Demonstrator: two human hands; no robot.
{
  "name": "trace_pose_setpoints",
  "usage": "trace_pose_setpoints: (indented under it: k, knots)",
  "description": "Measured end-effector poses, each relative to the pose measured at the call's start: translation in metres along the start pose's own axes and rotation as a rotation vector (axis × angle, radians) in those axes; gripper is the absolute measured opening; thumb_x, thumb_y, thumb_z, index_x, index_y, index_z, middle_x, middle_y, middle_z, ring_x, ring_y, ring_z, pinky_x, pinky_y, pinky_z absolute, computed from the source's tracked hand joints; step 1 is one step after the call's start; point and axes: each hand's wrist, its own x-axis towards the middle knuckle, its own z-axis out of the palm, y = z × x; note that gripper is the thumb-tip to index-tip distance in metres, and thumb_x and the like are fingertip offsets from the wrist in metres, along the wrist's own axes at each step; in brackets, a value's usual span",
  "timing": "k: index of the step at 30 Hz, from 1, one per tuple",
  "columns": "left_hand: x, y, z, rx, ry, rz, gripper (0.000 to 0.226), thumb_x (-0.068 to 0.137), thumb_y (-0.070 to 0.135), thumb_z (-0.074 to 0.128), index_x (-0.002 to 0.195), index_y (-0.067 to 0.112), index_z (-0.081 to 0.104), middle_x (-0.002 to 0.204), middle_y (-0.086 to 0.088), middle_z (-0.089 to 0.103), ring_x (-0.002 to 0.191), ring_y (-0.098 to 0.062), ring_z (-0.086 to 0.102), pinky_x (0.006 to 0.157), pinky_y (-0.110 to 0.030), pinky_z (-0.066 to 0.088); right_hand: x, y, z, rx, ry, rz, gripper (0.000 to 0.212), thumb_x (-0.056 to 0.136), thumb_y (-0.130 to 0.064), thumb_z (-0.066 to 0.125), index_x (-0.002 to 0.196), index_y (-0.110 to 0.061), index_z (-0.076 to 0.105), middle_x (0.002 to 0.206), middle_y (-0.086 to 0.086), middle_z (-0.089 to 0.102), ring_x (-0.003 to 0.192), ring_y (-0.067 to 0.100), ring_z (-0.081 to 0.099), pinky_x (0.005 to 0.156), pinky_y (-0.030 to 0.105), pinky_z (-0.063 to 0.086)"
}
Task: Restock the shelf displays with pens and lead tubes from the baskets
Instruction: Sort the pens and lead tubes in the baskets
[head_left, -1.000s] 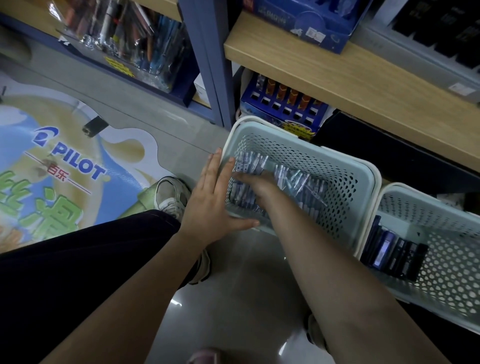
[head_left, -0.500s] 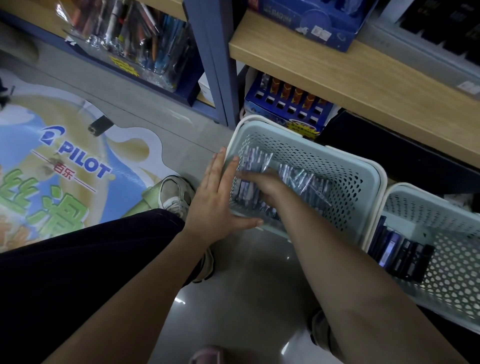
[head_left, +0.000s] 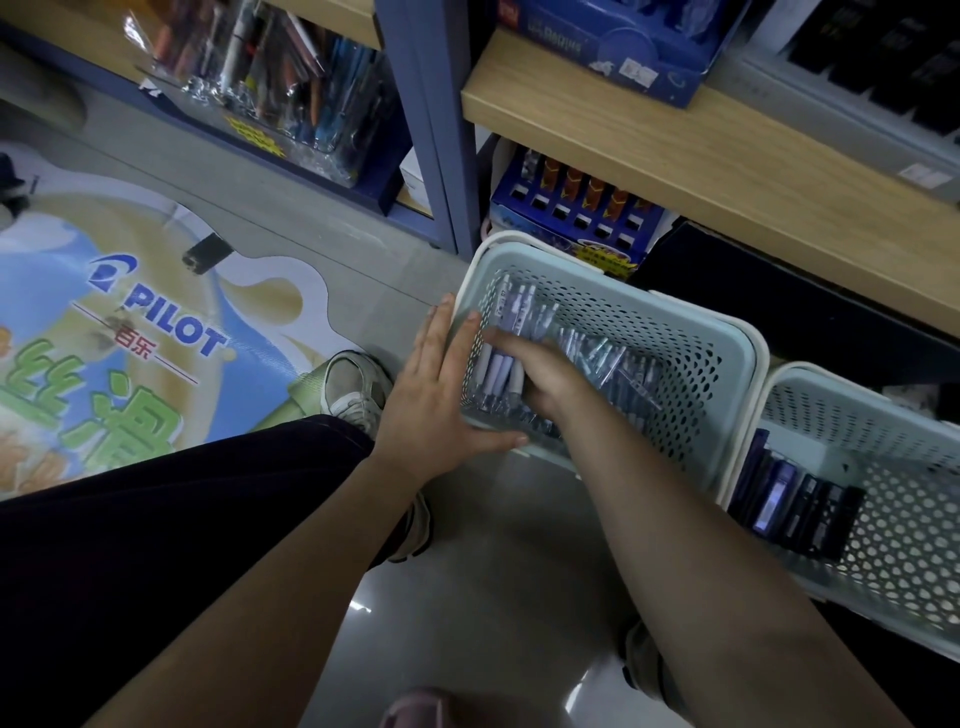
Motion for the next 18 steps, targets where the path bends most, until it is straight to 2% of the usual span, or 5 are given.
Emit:
trace_pose_setpoints:
  k: [1,5,10,14,18]
  knots:
    - [0.000,0.000,0.000,-0.004,0.000,-0.007,0.132,0.063,0.086,0.060,0.159,0.006,0.017,0.167,-0.016,0.007,0.155,-0.030,0.008,0.124,-0.049,0.018,-0.002,-0.001,-0.003,0.024,-0.010,-0.005,0.028,0.084,-0.025,0.079,0.105,-0.009,0.070,0.096,0.011,0.076,0.087,0.024,0.073,0.070,0.031,0.056]
    - [0.001,0.009,-0.005,-0.095,-0.014,-0.131,0.133,0.060,0.089,0.058,0.160,0.013,0.015,0.168,-0.009,0.008,0.155,-0.026,0.007,0.124,-0.042,0.012,-0.011,-0.004,-0.011,0.046,-0.054,-0.019,0.048,0.081,-0.024,0.081,0.121,-0.003,0.067,0.113,0.020,0.073,0.105,0.038,0.070,0.094,0.052,0.056]
    - [0.004,0.017,-0.012,-0.190,-0.020,-0.199,0.112,0.068,0.061,0.082,0.157,0.020,0.027,0.165,-0.005,0.020,0.150,-0.024,0.022,0.117,-0.037,0.023,-0.020,-0.004,-0.015,0.016,-0.041,0.021,0.074,0.061,-0.041,0.093,0.123,-0.011,0.066,0.112,0.011,0.075,0.106,0.035,0.070,0.099,0.059,0.051]
    - [0.002,0.013,-0.014,-0.129,0.048,-0.177,0.113,0.066,0.063,0.082,0.156,0.020,0.028,0.167,-0.009,0.016,0.153,-0.028,0.017,0.118,-0.051,0.026,-0.031,-0.005,-0.020,0.045,-0.042,-0.005,0.057,0.075,-0.027,0.086,0.122,-0.003,0.065,0.110,0.012,0.075,0.102,0.031,0.073,0.095,0.049,0.055]
    - [0.017,0.039,-0.022,-0.255,0.115,-0.063,0.097,0.066,0.063,0.077,0.144,0.013,0.048,0.145,-0.010,0.047,0.133,-0.022,0.044,0.110,-0.043,0.042,-0.057,-0.011,-0.037,0.083,-0.036,-0.049,0.069,0.075,-0.023,0.086,0.129,0.006,0.057,0.114,0.018,0.073,0.103,0.032,0.072,0.086,0.044,0.060]
